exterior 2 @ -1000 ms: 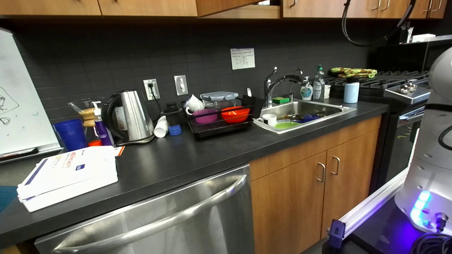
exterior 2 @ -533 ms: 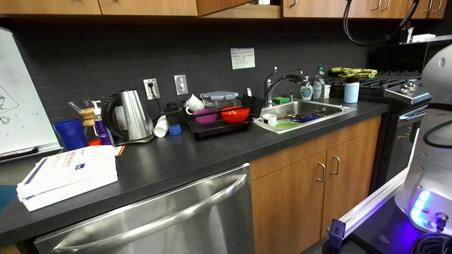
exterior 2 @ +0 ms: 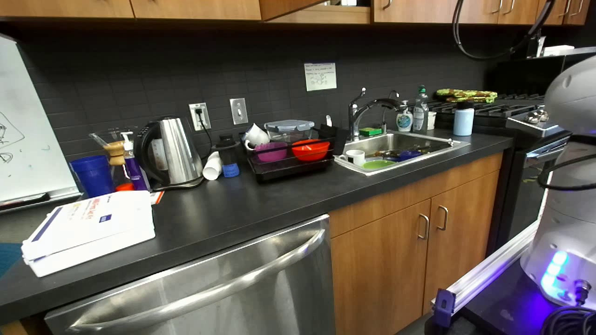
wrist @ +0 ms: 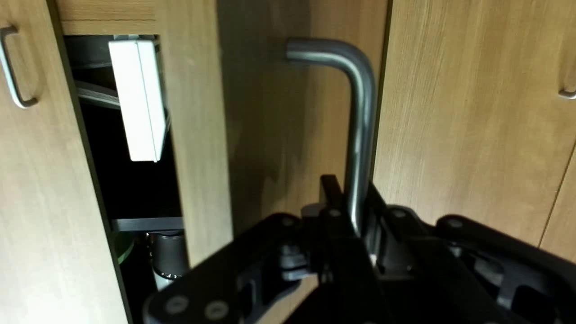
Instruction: Open the top left cabinet door
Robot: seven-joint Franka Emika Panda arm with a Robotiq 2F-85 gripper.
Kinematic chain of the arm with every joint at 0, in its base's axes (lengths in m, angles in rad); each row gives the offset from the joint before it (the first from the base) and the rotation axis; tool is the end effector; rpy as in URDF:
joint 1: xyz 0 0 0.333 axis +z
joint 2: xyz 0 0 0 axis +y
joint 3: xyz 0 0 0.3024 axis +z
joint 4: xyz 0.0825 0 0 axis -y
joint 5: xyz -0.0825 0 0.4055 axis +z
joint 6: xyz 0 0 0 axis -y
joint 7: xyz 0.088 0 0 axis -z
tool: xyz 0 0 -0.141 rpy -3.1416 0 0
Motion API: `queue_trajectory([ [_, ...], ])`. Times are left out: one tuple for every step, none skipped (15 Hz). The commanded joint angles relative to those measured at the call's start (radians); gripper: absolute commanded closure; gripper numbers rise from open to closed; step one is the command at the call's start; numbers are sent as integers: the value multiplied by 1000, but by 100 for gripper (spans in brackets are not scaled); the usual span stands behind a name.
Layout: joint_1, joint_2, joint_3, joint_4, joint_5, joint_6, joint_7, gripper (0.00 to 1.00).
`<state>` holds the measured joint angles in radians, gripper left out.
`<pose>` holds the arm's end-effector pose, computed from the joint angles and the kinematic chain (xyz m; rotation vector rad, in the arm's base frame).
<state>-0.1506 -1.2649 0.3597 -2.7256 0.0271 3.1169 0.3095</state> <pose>0.2758 0.1187 0.7019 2.1410 -0.0092 2.2776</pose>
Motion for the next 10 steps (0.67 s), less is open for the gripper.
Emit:
queue_trajectory([
  [83,-23,143,9,28,-63,39,97],
  [69,-36,165,17,29,-86,61,97],
  [50,-41,189,31,30,-105,84,97],
  [35,-50,204,48,29,-130,101,97],
  [22,-61,219,51,28,-145,117,97],
  [4,-63,233,71,27,-166,132,97],
  [-6,-72,242,81,26,-186,143,97],
  [-19,-74,253,94,25,-201,155,97],
  [-29,-79,263,102,25,-215,165,97],
  [-38,-83,271,109,25,-227,173,97],
])
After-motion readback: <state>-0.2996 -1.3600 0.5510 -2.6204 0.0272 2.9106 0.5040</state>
